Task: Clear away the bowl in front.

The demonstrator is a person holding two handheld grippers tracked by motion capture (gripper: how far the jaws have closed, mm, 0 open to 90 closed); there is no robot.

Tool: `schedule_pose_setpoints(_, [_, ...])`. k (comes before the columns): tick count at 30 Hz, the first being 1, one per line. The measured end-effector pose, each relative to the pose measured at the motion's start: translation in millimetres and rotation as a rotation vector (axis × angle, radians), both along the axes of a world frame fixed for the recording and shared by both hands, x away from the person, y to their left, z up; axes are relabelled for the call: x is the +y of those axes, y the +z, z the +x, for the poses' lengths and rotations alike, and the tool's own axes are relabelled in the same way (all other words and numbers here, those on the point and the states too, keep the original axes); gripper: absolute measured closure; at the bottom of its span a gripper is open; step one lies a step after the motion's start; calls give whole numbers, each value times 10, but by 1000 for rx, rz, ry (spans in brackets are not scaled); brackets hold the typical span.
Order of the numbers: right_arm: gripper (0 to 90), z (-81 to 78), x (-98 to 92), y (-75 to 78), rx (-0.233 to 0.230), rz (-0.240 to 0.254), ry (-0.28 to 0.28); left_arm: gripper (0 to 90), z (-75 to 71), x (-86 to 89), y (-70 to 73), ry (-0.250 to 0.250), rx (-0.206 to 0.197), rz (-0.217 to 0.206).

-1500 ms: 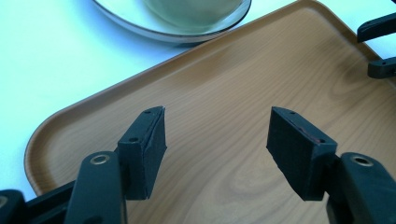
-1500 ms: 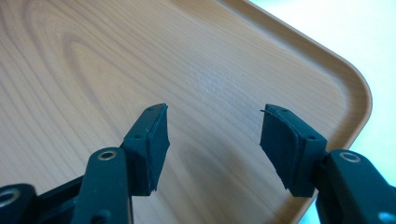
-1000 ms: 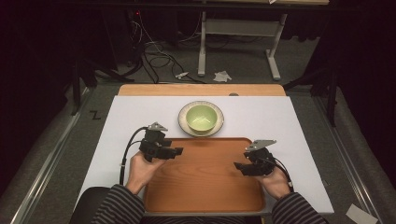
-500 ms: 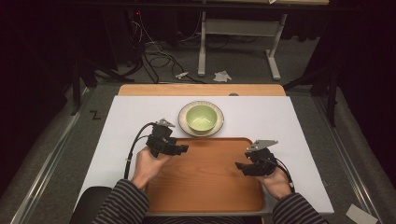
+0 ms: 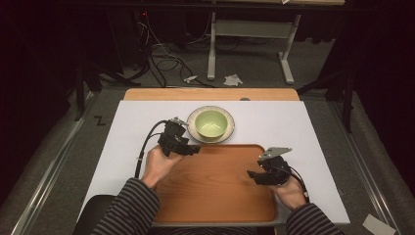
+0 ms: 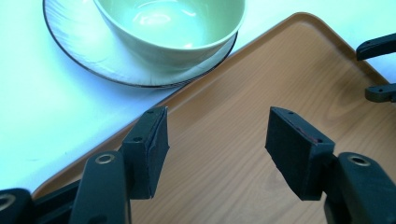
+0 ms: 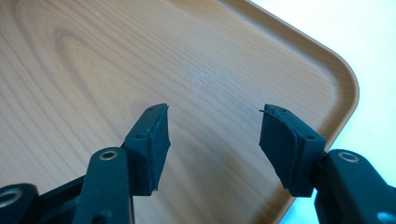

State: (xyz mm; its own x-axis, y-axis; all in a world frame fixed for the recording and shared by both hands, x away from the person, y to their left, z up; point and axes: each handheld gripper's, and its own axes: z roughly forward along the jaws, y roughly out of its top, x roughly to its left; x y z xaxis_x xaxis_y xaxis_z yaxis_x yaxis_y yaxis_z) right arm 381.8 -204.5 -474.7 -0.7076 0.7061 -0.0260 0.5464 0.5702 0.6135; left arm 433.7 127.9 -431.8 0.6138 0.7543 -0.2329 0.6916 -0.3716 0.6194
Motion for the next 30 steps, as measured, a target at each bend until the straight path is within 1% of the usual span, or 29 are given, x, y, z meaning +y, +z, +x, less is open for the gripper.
schedule_pose_setpoints(3, [441,-5,11,-4,2,-1,3,374,32,-19,25,4,3,13])
schedule_pose_setpoints(4, [441,-4,8,-14,3,-3,1,371,46,-27,29,14,1,10])
schedule_pose_setpoints(5, [441,-2,0,-18,10,-5,0,371,66,-18,40,7,2,19])
schedule_pose_setpoints(6, [441,-1,-10,-22,9,-2,-1,373,85,-12,48,10,3,16])
schedule_pose_setpoints(7, [442,-2,-21,-19,7,0,-4,379,105,-7,47,17,5,-6])
schedule_pose_setpoints(8, [442,-4,-28,-14,6,5,-7,382,127,4,50,14,13,-15])
schedule_pose_setpoints(12, [443,-13,-25,-14,9,2,-3,383,189,3,63,25,26,-8])
schedule_pose_setpoints(18, [442,0,-24,-30,20,-5,-7,377,268,8,115,33,17,16])
schedule_pose_setpoints(20, [443,-1,-26,-21,16,3,-11,374,287,-2,130,42,11,14])
schedule_pose_setpoints(24, [444,-6,-7,-22,10,-3,-2,375,330,-18,159,39,9,41])
schedule_pose_setpoints(25, [444,-8,-4,-20,11,-5,-3,376,338,-26,168,44,10,41])
schedule_pose_setpoints(30, [444,-9,-23,-23,13,-3,-1,368,422,-43,191,47,17,64])
